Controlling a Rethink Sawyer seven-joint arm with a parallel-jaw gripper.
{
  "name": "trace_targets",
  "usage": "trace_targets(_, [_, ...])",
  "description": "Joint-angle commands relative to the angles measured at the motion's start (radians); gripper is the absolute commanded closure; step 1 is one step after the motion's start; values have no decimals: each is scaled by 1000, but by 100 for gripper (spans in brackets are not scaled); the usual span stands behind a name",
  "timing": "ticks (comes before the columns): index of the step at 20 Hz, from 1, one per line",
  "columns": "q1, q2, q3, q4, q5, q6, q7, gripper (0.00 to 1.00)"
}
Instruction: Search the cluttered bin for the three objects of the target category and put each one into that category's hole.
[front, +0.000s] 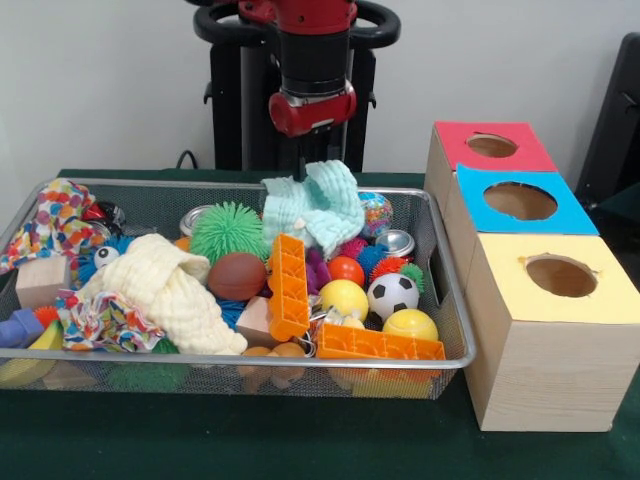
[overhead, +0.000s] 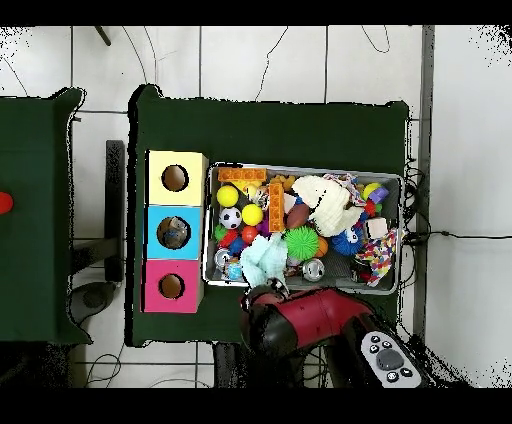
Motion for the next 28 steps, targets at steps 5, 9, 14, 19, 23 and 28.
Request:
trace_targets(5, [72,6,-135,-174,-38,-21,144,0])
trace_targets(9, [96,-9,-179,-207,-45,-53,142,0])
trace_targets(14, [-19,8,-71,-189,-24,-74,76,0])
trace_targets(19, [-100,41,10,-207,-44,-61,12,0])
trace_targets(23, [-161,55,70,-231,-65,-34,-45,0])
trace_targets(28, [-222,58,150,-253,-92,-6,-94,0])
